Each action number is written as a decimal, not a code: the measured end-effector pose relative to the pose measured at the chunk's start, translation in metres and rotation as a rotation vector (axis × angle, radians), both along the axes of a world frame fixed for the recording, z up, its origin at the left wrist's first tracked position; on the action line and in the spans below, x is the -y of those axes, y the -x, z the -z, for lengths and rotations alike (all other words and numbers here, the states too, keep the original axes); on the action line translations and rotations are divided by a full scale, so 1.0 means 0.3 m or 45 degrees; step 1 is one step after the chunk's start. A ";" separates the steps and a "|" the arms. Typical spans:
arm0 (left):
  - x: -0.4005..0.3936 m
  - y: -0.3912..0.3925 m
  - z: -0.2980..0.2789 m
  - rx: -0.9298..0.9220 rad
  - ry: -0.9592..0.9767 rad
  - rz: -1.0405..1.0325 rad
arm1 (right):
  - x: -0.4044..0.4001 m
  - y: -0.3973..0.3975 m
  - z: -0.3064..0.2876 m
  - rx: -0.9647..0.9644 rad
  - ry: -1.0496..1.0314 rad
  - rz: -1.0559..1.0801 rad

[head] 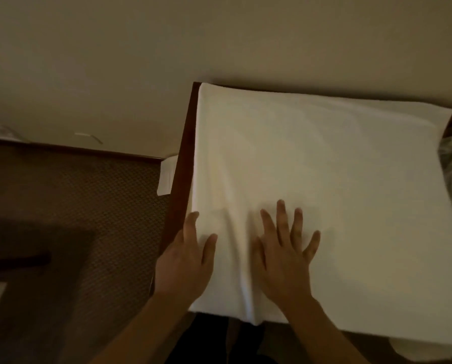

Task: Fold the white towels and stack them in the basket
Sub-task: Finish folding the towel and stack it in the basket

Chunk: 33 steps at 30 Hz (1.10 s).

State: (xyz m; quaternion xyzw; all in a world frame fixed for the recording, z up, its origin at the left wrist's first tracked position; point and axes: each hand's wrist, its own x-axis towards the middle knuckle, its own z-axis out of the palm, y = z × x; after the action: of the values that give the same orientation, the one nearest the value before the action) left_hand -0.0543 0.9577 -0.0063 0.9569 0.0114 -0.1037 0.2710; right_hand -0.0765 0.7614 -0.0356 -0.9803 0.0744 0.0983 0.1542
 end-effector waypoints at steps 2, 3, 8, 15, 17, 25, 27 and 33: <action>-0.003 0.117 0.013 0.031 -0.077 0.063 | 0.034 0.128 0.018 -0.097 0.077 0.024; -0.021 0.126 0.035 0.052 -0.112 0.064 | 0.051 0.144 0.031 -0.119 0.097 0.037; -0.092 0.143 0.067 0.062 -0.107 -0.171 | 0.096 0.192 0.050 -0.046 0.140 -0.156; 0.050 0.257 0.041 0.399 -0.262 -0.102 | 0.083 0.239 0.035 0.043 0.070 -0.256; 0.117 0.310 0.074 0.331 -0.243 0.284 | 0.072 0.277 0.037 0.026 0.055 -0.329; -0.089 0.427 0.136 0.121 -0.331 -0.352 | 0.147 0.303 0.045 0.001 0.126 -0.313; -0.084 0.490 0.115 0.247 -0.088 -0.681 | 0.142 0.300 0.043 -0.001 0.117 -0.303; 0.013 0.494 0.096 -0.199 0.639 -1.004 | 0.141 0.304 0.040 0.011 0.103 -0.305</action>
State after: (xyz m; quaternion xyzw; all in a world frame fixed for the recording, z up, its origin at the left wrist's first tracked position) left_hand -0.2024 0.9538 -0.0352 0.7739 0.3688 -0.0642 0.5108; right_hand -0.1678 0.7191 -0.0476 -0.9880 -0.0401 0.1088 0.1021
